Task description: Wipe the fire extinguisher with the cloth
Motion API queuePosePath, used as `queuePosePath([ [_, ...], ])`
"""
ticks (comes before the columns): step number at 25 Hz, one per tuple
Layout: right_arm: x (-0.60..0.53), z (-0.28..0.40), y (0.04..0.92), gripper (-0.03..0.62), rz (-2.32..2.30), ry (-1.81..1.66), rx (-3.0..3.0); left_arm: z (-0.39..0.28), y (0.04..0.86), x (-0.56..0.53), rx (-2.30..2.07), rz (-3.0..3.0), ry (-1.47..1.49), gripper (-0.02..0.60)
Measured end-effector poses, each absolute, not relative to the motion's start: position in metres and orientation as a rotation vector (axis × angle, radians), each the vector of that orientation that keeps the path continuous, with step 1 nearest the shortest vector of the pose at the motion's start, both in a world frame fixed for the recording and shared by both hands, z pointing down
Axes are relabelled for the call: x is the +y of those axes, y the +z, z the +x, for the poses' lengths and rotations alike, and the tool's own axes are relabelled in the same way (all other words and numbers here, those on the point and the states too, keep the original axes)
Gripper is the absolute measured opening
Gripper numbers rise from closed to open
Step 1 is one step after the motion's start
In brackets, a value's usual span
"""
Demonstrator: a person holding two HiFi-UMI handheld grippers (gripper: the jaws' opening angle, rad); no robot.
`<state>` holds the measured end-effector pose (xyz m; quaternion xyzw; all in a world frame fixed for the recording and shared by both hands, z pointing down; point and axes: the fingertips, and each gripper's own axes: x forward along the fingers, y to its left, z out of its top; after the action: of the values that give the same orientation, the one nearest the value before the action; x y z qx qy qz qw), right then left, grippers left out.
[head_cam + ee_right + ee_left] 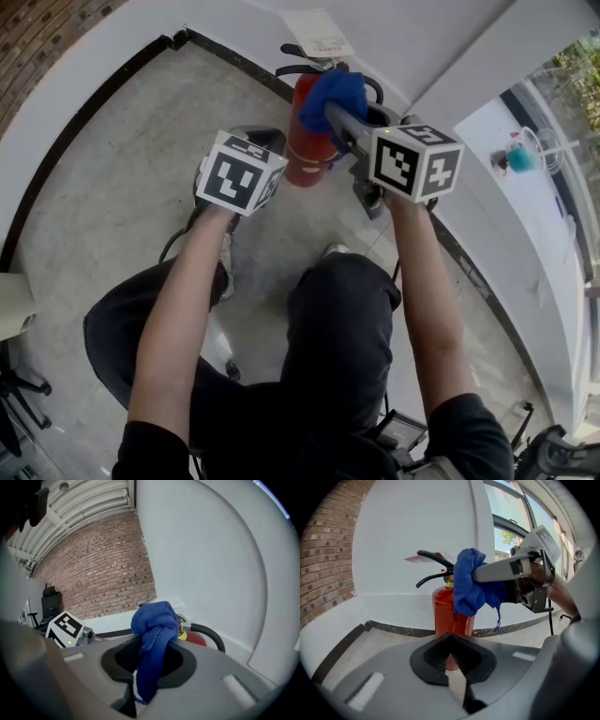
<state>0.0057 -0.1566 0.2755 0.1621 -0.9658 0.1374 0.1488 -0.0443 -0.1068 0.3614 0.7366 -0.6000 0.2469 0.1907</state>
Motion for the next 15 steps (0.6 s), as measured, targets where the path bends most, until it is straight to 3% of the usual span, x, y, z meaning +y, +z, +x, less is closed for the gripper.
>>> queuePosePath([
  [15,-0.12,-0.002,0.375,0.069,0.334,0.433,-2.63,-0.053,0.408,-0.091,-1.605,1.993,0.713,0.005],
])
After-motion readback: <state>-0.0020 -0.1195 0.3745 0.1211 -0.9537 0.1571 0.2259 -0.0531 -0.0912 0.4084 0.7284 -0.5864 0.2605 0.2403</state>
